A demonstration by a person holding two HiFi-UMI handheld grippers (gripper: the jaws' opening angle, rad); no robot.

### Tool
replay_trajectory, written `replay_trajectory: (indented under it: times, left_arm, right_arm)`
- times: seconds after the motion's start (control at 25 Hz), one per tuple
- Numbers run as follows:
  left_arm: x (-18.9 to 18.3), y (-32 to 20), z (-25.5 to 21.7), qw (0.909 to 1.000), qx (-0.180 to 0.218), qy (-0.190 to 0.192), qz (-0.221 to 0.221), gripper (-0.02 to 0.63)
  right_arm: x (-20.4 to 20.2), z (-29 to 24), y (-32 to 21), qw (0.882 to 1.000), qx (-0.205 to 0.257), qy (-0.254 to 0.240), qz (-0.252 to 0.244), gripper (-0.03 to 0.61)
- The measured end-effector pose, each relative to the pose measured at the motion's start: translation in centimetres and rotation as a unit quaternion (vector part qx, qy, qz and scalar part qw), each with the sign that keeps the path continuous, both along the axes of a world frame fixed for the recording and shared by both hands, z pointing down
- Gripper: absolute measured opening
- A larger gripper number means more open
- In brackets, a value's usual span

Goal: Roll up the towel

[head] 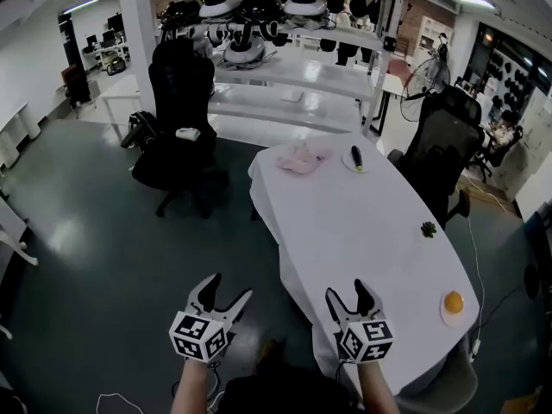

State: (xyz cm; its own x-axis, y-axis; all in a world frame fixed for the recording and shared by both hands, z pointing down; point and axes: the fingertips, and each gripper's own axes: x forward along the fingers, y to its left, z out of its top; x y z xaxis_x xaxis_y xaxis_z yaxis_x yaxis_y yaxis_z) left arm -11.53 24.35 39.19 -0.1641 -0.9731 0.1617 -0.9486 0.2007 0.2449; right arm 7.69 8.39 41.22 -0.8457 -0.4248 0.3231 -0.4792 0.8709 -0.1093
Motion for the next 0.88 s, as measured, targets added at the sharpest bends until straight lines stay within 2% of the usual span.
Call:
replay_trajectory:
  times: [0.56,0.88]
  left_arm:
    - [-5.8,-6.4,1.2,0.9999,-0.006,0.009,-0.001,0.362]
    - [-9.7,-7.0,1.8,0.9996,-0.005,0.013,-0.024,0.362]
  right_arm:
    - [-5.4,1.1,-6.5,1.0,-0.005,0.014,-0.001,0.314]
    - [-9.5,2.3,-8.3,1.0,-0.017,0.014,-0.011,0.305]
